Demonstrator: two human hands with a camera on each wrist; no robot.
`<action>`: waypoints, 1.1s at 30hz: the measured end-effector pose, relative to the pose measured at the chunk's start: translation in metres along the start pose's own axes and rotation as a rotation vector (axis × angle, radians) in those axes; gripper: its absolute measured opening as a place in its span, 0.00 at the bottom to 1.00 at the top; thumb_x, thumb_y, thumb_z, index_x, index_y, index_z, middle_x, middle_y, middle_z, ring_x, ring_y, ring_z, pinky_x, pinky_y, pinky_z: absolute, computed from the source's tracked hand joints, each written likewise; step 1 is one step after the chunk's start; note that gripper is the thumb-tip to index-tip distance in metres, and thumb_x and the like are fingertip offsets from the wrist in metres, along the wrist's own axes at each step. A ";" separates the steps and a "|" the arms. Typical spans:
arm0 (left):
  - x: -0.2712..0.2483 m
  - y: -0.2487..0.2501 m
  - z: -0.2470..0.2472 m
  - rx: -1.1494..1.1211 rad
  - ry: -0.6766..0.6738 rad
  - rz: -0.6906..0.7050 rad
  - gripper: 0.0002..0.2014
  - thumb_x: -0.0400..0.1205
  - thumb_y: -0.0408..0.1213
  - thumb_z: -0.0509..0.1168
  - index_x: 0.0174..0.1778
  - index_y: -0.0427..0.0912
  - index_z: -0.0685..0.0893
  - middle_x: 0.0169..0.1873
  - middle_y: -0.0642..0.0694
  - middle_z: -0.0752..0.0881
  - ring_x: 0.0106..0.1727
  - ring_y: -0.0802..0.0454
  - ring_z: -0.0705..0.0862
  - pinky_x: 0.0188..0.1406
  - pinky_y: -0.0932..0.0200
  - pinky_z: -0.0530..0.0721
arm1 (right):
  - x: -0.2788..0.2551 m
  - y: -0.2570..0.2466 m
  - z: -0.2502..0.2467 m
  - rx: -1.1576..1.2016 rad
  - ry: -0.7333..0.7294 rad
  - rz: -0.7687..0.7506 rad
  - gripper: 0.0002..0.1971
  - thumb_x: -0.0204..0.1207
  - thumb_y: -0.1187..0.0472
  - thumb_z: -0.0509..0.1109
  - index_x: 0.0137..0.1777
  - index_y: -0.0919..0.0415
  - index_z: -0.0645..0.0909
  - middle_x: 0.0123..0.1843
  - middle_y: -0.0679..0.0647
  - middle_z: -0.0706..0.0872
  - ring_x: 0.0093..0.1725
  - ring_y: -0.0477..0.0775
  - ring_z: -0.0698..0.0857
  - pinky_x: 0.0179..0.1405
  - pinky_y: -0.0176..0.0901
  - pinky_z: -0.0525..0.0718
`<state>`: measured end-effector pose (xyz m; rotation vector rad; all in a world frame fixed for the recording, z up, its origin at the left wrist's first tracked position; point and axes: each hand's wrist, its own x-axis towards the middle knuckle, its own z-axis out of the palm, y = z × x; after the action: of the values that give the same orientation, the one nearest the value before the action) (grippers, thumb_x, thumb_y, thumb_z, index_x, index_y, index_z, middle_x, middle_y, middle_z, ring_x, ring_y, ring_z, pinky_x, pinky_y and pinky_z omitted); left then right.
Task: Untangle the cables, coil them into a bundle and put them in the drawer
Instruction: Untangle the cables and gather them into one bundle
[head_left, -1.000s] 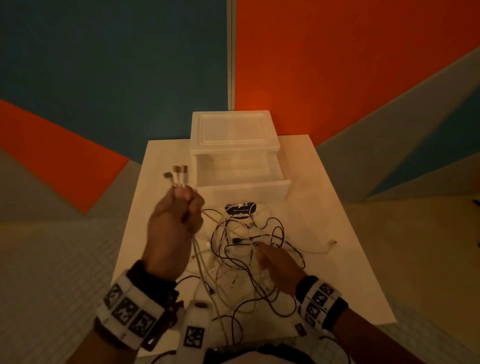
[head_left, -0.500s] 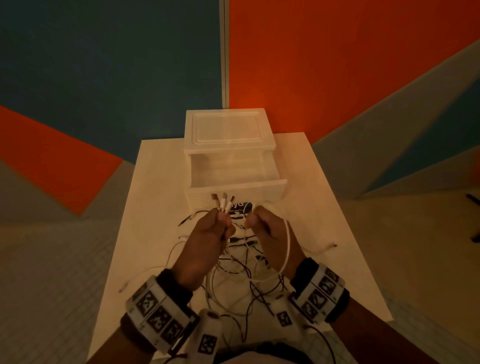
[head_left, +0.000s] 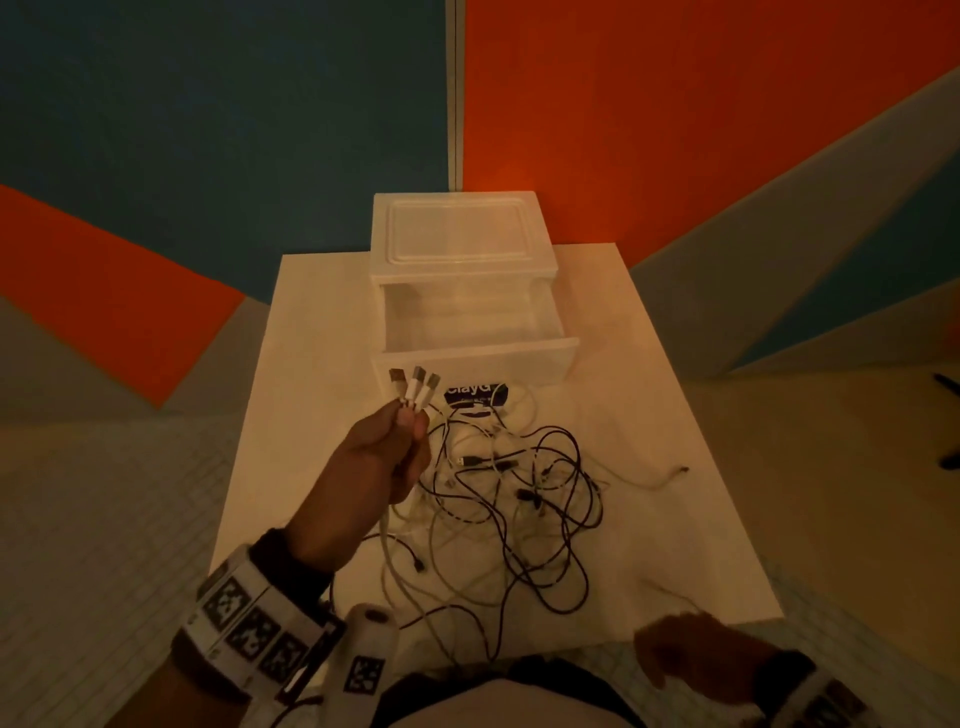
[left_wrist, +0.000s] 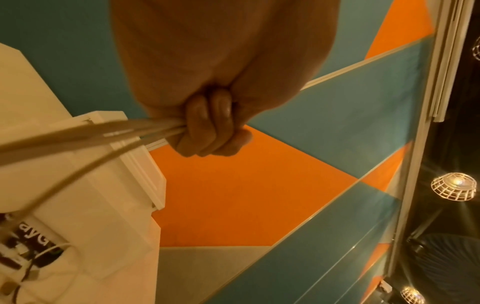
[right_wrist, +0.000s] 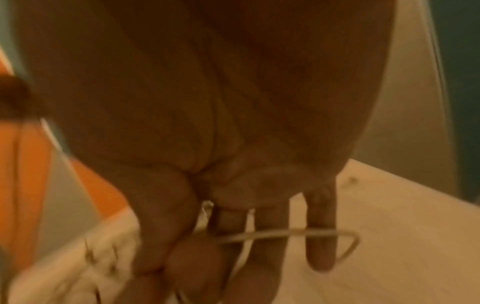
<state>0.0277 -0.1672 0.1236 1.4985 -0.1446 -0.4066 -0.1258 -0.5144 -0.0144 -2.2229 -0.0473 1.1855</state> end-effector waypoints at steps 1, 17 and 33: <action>-0.003 -0.001 -0.002 -0.039 -0.020 -0.013 0.14 0.89 0.39 0.52 0.40 0.38 0.72 0.24 0.44 0.67 0.22 0.56 0.60 0.20 0.63 0.59 | 0.007 0.031 0.018 -0.004 0.018 0.055 0.22 0.60 0.27 0.69 0.44 0.41 0.86 0.34 0.33 0.82 0.42 0.27 0.81 0.74 0.47 0.70; -0.047 -0.002 0.013 -0.440 -0.431 -0.155 0.11 0.84 0.43 0.58 0.39 0.42 0.75 0.28 0.48 0.62 0.24 0.60 0.59 0.21 0.65 0.59 | 0.086 -0.094 0.006 0.030 0.275 -0.109 0.31 0.82 0.71 0.53 0.80 0.43 0.61 0.66 0.42 0.70 0.67 0.48 0.74 0.59 0.30 0.72; -0.048 -0.001 -0.011 -0.543 -0.328 -0.101 0.11 0.82 0.46 0.66 0.39 0.43 0.77 0.27 0.50 0.66 0.23 0.60 0.60 0.21 0.62 0.55 | 0.077 -0.089 0.009 -0.216 0.111 -0.189 0.11 0.84 0.59 0.59 0.55 0.55 0.84 0.54 0.49 0.84 0.56 0.50 0.81 0.58 0.42 0.78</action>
<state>-0.0128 -0.1401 0.1292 0.8999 -0.1992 -0.7104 -0.0651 -0.4142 -0.0286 -2.4063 -0.3474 0.9929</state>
